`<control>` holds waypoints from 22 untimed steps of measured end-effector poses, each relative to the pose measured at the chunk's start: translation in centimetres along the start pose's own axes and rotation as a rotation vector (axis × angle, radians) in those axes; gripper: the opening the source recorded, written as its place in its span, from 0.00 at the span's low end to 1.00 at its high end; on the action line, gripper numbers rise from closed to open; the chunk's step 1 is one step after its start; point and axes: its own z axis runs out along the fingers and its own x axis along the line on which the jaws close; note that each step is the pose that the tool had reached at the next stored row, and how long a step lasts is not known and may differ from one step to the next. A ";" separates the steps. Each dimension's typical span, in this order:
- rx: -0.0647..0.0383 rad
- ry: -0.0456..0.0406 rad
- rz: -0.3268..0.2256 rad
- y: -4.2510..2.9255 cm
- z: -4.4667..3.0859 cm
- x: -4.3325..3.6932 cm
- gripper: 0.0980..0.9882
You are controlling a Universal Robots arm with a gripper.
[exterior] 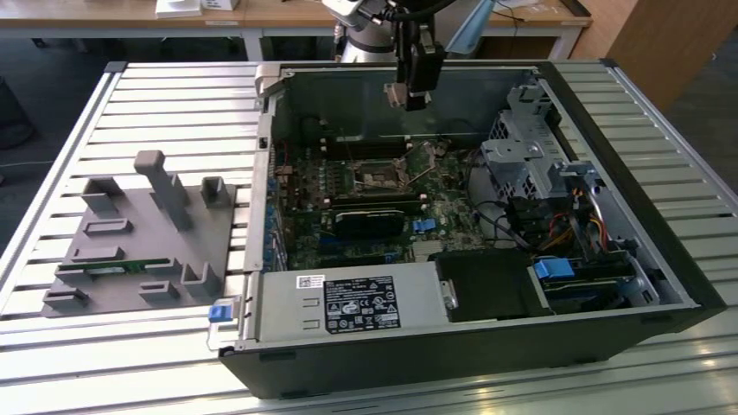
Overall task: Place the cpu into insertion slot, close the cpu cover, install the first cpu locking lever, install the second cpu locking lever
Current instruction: 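Place the cpu into insertion slot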
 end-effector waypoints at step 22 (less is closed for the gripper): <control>0.000 -0.0064 0.004 -0.10 0.99 -0.02 0.50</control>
